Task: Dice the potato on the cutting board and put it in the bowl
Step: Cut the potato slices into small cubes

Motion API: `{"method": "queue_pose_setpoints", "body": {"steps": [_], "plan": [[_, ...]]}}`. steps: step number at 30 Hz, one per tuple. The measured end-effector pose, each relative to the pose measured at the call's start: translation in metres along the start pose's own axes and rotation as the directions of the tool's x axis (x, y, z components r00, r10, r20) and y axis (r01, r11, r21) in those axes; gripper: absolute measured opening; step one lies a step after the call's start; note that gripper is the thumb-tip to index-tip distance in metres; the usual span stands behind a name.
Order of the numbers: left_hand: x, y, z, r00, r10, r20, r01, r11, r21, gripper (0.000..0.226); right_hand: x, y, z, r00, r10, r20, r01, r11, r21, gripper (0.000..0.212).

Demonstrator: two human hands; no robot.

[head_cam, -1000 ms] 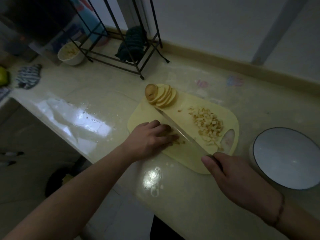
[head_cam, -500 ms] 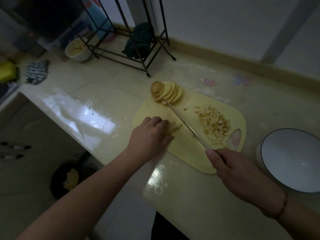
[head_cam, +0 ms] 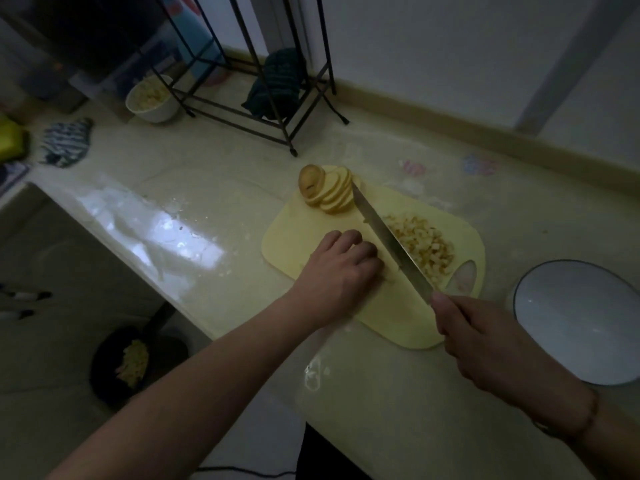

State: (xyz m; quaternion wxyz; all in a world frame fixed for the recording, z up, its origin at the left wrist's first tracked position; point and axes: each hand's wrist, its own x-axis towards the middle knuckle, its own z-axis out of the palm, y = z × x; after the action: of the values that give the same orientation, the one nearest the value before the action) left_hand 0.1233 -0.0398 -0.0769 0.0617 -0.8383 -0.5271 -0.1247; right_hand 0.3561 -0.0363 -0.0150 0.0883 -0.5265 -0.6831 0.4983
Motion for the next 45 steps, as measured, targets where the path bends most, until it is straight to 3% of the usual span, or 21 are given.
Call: {"method": "queue_pose_setpoints", "body": {"steps": [5, 11, 15, 17, 19, 24, 34, 40, 45], "plan": [[-0.006, -0.002, -0.004, 0.999, -0.046, -0.010, 0.046, 0.998, 0.036, 0.017, -0.002, -0.003, -0.002, 1.000, -0.013, 0.002, 0.013, 1.000, -0.017, 0.068], [-0.027, -0.014, -0.014, 0.938, -0.346, -0.021, 0.346, 0.938, -0.014, 0.039, -0.003, -0.007, 0.004, 0.998, 0.008, 0.057, -0.005, 0.999, -0.054, 0.067], [-0.031, -0.017, -0.018, 0.854, -0.490, 0.173, 0.481, 0.872, 0.093, 0.077, 0.001, -0.006, 0.007, 0.998, -0.020, 0.067, 0.027, 0.995, -0.095, 0.064], [-0.034, -0.016, -0.018, 0.791, -0.555, 0.257, 0.538, 0.832, 0.137, 0.082, 0.004, -0.005, 0.009, 0.998, -0.048, 0.048, 0.054, 0.989, -0.139, 0.066], [-0.034, -0.014, -0.016, 0.798, -0.545, 0.256, 0.548, 0.834, 0.065, 0.075, 0.008, -0.004, 0.013, 0.997, -0.074, 0.022, 0.077, 0.986, -0.149, 0.064], [-0.032, -0.012, -0.007, 0.896, -0.409, 0.174, 0.422, 0.906, -0.039, 0.061, 0.004, -0.008, 0.030, 0.993, -0.112, 0.049, 0.118, 0.981, -0.151, 0.055], [-0.024, -0.012, -0.003, 0.899, -0.427, 0.098, 0.434, 0.899, -0.059, 0.055, 0.017, -0.011, 0.027, 0.992, -0.114, 0.059, 0.120, 0.986, -0.113, 0.070], [-0.031, -0.016, -0.009, 0.904, -0.423, 0.065, 0.417, 0.905, 0.082, 0.061, 0.011, -0.009, 0.024, 0.993, -0.111, 0.029, 0.113, 0.987, -0.113, 0.066], [-0.035, -0.018, -0.007, 0.970, -0.238, -0.049, 0.233, 0.968, -0.089, 0.037, 0.006, -0.009, 0.024, 0.994, -0.102, 0.042, 0.106, 0.988, -0.111, 0.061]]}}
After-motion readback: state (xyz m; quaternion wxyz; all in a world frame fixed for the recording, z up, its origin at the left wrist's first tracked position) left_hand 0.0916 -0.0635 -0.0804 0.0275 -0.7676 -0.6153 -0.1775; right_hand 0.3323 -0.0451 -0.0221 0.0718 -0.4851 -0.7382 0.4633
